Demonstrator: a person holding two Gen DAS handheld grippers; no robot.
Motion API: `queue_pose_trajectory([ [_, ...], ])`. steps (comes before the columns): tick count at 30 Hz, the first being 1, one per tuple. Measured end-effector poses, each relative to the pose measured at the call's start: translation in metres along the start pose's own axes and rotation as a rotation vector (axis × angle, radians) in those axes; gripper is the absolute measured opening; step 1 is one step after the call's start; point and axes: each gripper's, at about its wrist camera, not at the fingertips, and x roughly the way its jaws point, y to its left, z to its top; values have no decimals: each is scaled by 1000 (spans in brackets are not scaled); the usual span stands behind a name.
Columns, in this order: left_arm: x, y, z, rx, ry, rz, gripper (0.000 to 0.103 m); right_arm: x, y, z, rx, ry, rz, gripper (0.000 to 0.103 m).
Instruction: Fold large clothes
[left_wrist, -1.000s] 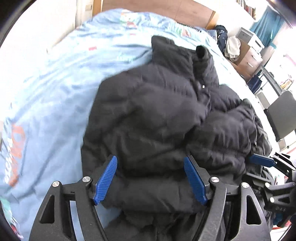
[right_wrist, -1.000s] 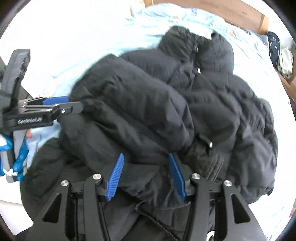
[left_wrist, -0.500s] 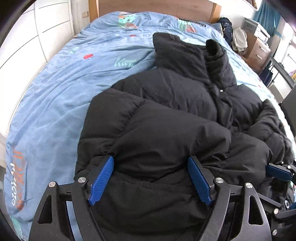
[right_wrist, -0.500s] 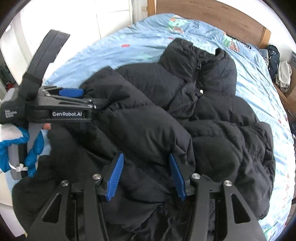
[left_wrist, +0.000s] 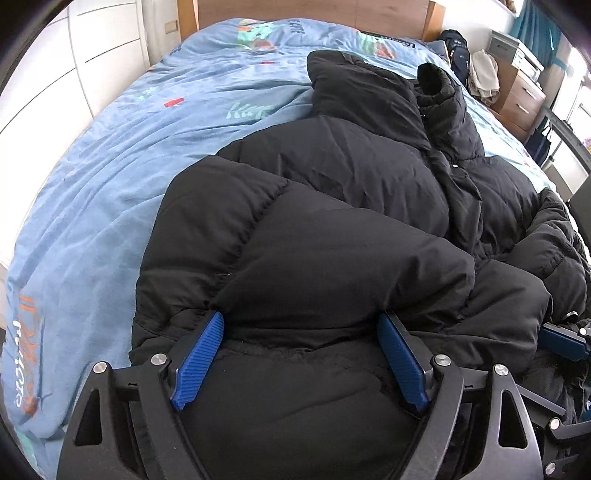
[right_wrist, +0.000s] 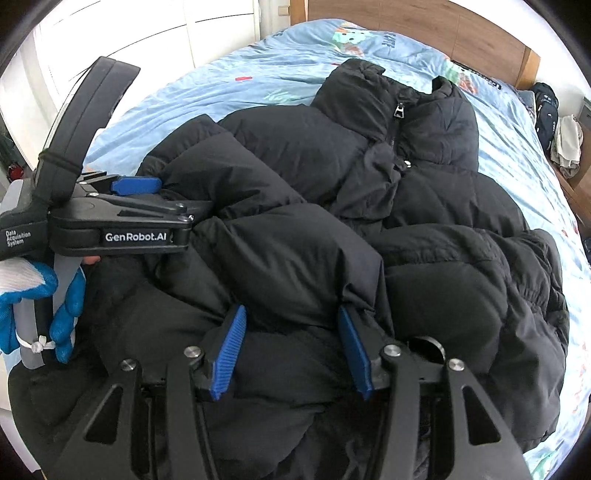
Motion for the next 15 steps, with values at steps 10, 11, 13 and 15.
queue_pose_trajectory([
  [10,-3,-1,-2,4,12,6,85,-13,3,-6,17,-4,-10,51],
  [11,-4,0,-3,-1,12,4,85,-17,3,-8,17,-5,-10,51],
  [13,-9,2,-7,-10,9,-5,85,-21,2,-13,17,-5,-9,51],
  [15,-16,4,-14,-14,6,-8,85,-25,0,-20,20,-2,-6,51],
])
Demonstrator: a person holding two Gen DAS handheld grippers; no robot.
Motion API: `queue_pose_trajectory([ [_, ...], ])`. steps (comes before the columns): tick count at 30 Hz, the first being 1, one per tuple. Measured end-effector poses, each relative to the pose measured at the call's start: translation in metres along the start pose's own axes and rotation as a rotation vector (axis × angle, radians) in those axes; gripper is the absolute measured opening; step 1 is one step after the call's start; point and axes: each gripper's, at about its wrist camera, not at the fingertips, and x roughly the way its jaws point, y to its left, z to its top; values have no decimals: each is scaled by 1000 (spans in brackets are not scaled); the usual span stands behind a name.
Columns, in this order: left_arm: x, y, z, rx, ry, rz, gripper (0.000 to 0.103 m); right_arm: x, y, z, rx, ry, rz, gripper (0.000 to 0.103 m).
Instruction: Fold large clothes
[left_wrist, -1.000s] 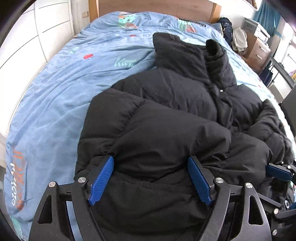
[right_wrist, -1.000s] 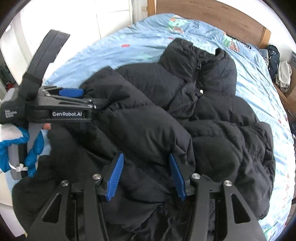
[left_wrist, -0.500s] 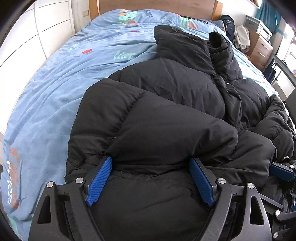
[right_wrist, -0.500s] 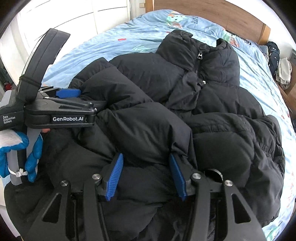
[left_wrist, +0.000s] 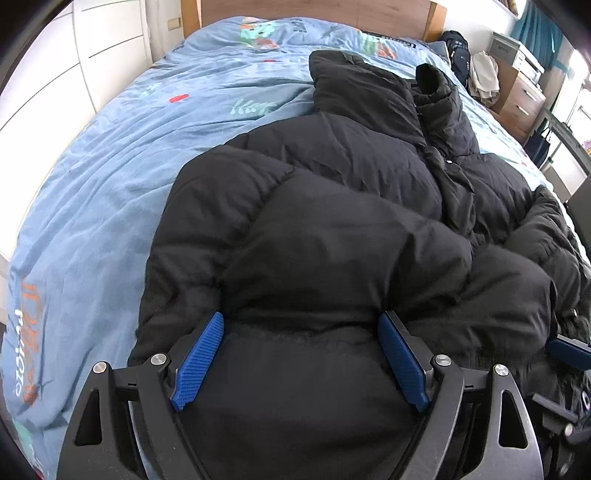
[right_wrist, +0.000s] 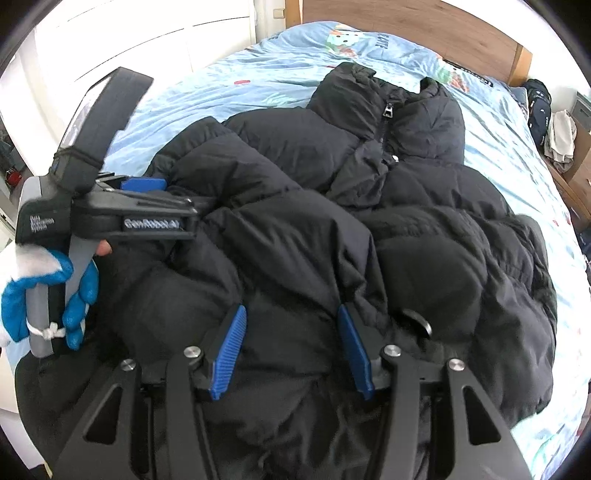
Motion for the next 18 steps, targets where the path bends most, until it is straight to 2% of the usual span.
queue_pose_trajectory([
  [8,-20,14,-29,-39,22,0,85,-14,-17,-34,82,44,-18,51],
  [14,-42,25,-48,-107,37,9,85,-31,-23,-35,85,50,-30,51],
  [18,-60,24,-47,-133,32,24,85,-46,-29,-32,63,51,-31,51],
])
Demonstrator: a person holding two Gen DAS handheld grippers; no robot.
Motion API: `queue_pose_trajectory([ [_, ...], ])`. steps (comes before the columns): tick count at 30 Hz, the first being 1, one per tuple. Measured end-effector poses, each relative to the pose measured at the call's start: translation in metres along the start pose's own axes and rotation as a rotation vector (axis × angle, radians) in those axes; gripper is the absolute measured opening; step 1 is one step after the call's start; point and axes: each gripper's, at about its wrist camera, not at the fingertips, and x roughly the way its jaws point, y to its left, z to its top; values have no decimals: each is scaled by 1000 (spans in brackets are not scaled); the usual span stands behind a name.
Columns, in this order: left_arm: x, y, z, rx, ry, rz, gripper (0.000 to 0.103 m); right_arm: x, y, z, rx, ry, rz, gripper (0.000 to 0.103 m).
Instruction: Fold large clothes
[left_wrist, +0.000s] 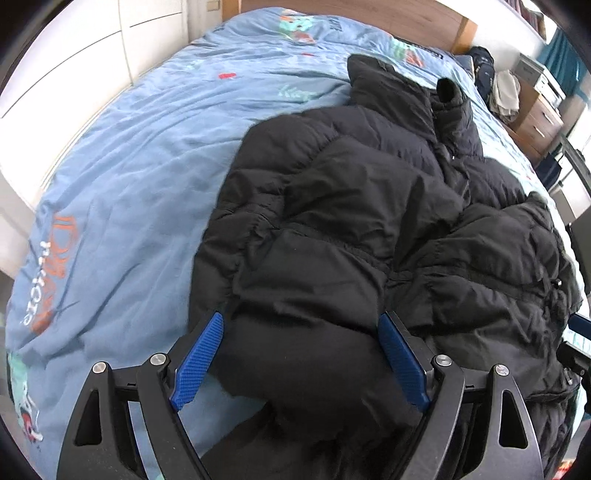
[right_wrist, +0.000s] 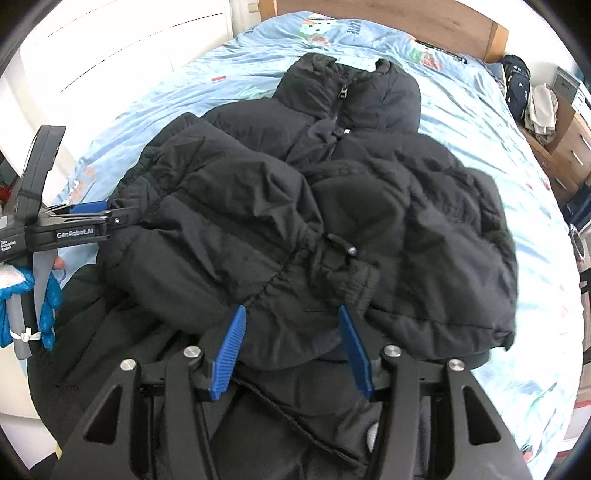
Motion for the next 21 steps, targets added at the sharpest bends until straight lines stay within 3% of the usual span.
queue_pose_trajectory([
  [10,-43,6,7,-77,26,16,90,-43,-63,16,23,-60,11,53],
  [14,-36,2,34,-73,46,-35,91,-48,-94,23,58,-88,5,60],
  [21,3,-9,103,-26,50,-150,91,-30,-154,59,156,-115,-29,61],
])
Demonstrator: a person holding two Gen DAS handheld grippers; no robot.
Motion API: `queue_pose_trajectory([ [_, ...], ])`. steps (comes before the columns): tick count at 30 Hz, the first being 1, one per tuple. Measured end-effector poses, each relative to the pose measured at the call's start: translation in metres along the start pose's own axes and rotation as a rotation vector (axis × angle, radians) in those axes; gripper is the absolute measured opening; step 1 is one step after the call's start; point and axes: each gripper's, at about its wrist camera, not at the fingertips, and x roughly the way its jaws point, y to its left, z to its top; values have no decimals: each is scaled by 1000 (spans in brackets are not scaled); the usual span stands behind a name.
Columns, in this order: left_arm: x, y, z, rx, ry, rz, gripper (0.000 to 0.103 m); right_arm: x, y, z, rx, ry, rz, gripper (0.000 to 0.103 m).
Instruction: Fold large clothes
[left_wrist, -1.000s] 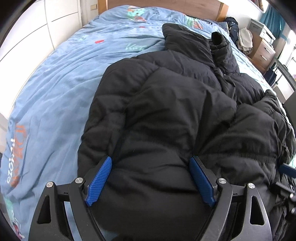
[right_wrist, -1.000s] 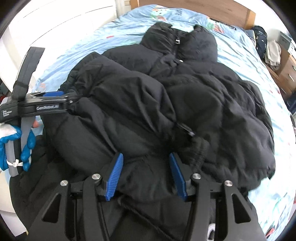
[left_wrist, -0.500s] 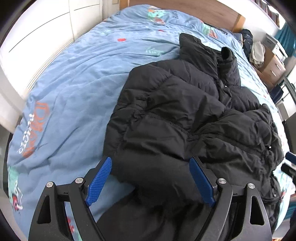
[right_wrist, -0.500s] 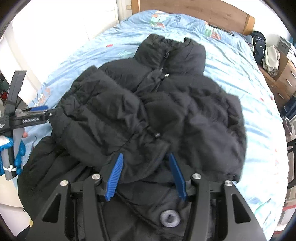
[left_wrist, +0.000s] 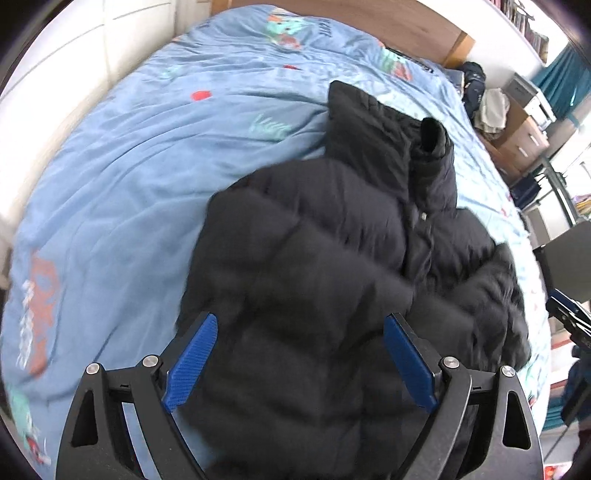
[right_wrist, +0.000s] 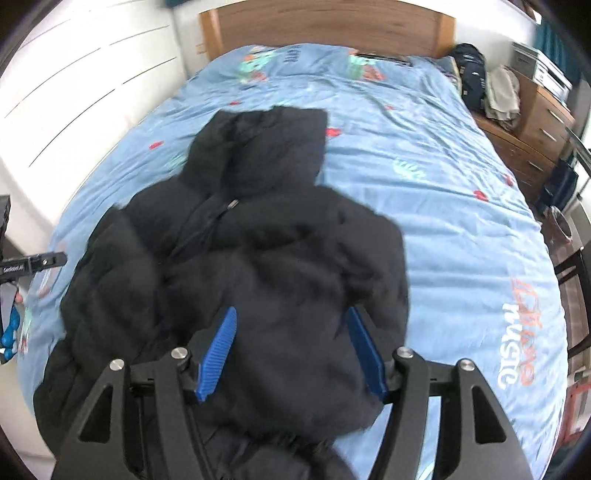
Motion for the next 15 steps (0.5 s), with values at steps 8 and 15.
queue_pose_trajectory([
  [8,61,4,92,20,21,-67,91,64,-26,85,76,-65,42,61],
  [15,104,10,173,-136,-50,-214,93,138,-43,153,194,-77,138,61],
])
